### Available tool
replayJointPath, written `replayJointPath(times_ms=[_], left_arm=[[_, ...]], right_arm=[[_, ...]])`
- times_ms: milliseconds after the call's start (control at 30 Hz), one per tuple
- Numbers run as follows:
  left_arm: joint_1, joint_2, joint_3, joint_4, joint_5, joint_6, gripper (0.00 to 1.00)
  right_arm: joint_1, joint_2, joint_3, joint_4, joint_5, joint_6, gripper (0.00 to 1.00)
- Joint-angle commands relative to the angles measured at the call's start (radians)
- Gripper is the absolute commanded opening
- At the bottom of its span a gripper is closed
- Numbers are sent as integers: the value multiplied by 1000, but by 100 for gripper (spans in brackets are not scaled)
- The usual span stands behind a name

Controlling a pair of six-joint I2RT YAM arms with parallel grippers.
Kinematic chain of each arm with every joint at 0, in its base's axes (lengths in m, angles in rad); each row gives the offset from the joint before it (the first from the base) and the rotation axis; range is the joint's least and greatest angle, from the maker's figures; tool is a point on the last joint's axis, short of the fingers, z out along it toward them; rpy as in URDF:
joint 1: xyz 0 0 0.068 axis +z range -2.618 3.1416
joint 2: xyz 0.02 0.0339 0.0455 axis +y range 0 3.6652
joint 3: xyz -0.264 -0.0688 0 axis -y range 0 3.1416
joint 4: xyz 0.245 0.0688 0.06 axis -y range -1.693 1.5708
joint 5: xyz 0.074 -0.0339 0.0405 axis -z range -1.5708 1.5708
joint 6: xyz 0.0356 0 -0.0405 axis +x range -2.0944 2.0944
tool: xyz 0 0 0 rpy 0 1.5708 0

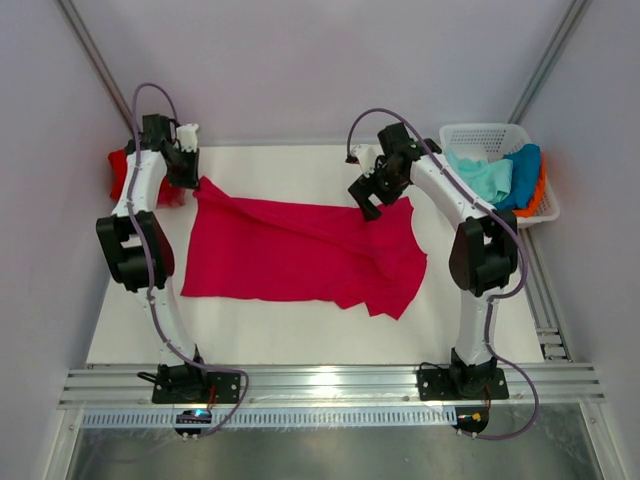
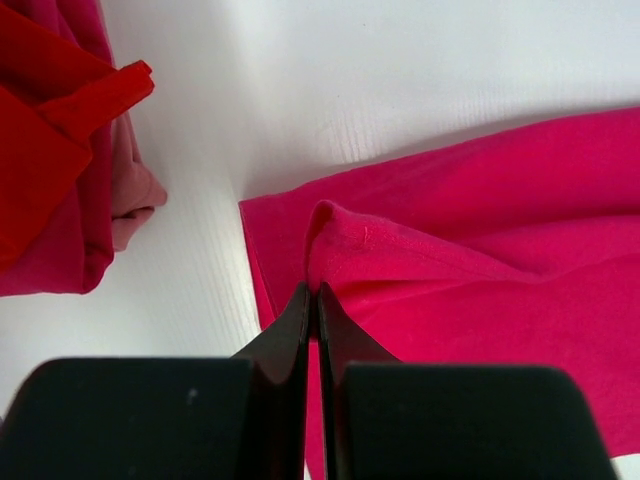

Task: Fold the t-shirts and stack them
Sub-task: Fold the tshirt

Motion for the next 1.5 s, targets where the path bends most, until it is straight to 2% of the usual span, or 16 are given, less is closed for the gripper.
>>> replayJointPath(times_ms=[0, 200, 300, 433, 533, 600, 633, 667, 733, 800, 967, 1100, 1467], left_arm=[[8, -79, 37, -28, 19, 18, 0], [9, -150, -29, -48, 48, 14, 0], [9, -202, -104, -49, 68, 17, 0], [8, -260, -280, -14, 87, 61, 0], [9, -266, -340, -11, 65, 83, 0], [8, -234, -328, -49, 59, 99, 16], [8, -222, -316, -68, 68, 107, 43], [9, -204, -301, -119, 76, 113, 63], [8, -139, -238, -181, 103, 122, 97], [8, -84, -151, -270, 123, 100, 97], [8, -27, -69, -244, 235, 18, 97], [6, 17, 49, -307, 309, 23, 97], [37, 148, 184, -391, 274, 7, 86]], right_arm=[[-5, 59, 76, 36, 61, 45, 99], [-3, 107, 81, 39, 56, 68, 99], [-3, 110, 59, 42, 55, 68, 99], [-3, 112, 46, 39, 55, 68, 99], [-3, 112, 42, 28, 46, 68, 99], [-2, 109, 35, 20, 42, 66, 99], [-2, 106, 32, 19, 44, 63, 99], [-3, 103, 30, 17, 46, 60, 99], [-3, 96, 21, 17, 53, 54, 99], [-3, 93, 15, 23, 55, 53, 99], [-3, 80, -2, 30, 42, 74, 99], [-3, 57, -37, 45, 55, 60, 99], [-3, 4, -73, 4, 49, 19, 99]])
